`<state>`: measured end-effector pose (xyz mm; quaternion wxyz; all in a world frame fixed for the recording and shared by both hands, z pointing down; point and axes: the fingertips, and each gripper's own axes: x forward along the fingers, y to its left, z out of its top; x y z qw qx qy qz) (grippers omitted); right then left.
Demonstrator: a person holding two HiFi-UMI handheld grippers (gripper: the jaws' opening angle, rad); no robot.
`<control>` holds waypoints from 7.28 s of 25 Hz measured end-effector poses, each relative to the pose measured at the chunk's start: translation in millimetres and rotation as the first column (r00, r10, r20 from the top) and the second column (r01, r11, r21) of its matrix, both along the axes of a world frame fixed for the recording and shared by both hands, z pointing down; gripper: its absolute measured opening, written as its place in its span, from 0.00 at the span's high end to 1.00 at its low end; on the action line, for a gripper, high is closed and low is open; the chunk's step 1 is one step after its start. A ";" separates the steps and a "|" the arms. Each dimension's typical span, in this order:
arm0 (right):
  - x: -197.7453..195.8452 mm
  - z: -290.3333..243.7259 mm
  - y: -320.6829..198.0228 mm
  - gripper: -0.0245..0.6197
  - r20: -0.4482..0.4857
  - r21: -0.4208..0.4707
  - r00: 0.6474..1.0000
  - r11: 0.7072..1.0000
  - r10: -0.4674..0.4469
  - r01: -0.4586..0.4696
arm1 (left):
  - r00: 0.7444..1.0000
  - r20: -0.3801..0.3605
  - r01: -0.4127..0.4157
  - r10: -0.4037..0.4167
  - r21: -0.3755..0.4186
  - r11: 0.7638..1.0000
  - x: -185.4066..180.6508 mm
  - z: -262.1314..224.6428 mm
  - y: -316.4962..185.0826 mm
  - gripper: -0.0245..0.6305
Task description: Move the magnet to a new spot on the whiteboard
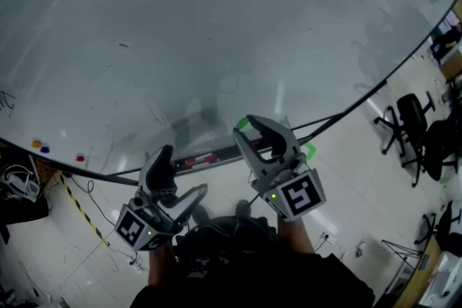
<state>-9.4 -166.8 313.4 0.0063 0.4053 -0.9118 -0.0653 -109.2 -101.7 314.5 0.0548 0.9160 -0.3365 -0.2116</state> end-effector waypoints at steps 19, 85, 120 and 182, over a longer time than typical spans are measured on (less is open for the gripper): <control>-12.8 11.9 -29.6 0.73 -0.308 0.174 0.914 0.960 0.265 -0.220 | 1.000 0.004 0.020 -0.020 -0.003 1.000 -10.4 1.5 -3.1 0.34; 6.6 7.3 -9.0 0.72 -0.069 0.089 0.996 0.995 0.052 -0.046 | 0.998 0.031 0.048 -0.047 -0.064 0.997 29.5 5.8 2.8 0.34; -10.2 13.9 206.0 0.73 0.333 -0.206 0.919 0.935 -0.211 0.289 | 0.990 -0.138 0.023 -0.033 -0.074 0.997 -32.2 23.2 189.5 0.34; 77.6 0.9 236.3 0.92 0.458 -0.121 0.780 0.839 -0.427 0.530 | 0.997 -0.077 0.005 -0.007 -0.021 1.000 97.0 -3.7 201.7 0.34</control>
